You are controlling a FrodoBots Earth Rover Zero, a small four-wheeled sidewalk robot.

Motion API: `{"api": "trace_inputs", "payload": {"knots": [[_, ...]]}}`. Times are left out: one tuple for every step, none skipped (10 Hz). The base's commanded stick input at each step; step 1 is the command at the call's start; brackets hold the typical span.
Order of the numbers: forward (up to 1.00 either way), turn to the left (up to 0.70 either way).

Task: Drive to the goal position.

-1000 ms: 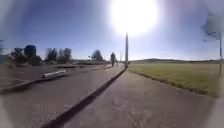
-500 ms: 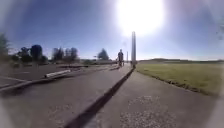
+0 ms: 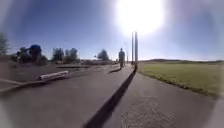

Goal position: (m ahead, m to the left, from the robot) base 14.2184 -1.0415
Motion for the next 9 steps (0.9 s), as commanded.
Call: {"api": "trace_inputs", "payload": {"knots": [[1.0, 0.0], [1.0, 0.0], [1.0, 0.0], [1.0, 0.0], [1.0, 0.0], [1.0, 0.0], [1.0, 0.0], [1.0, 0.0], [1.0, 0.0]]}}
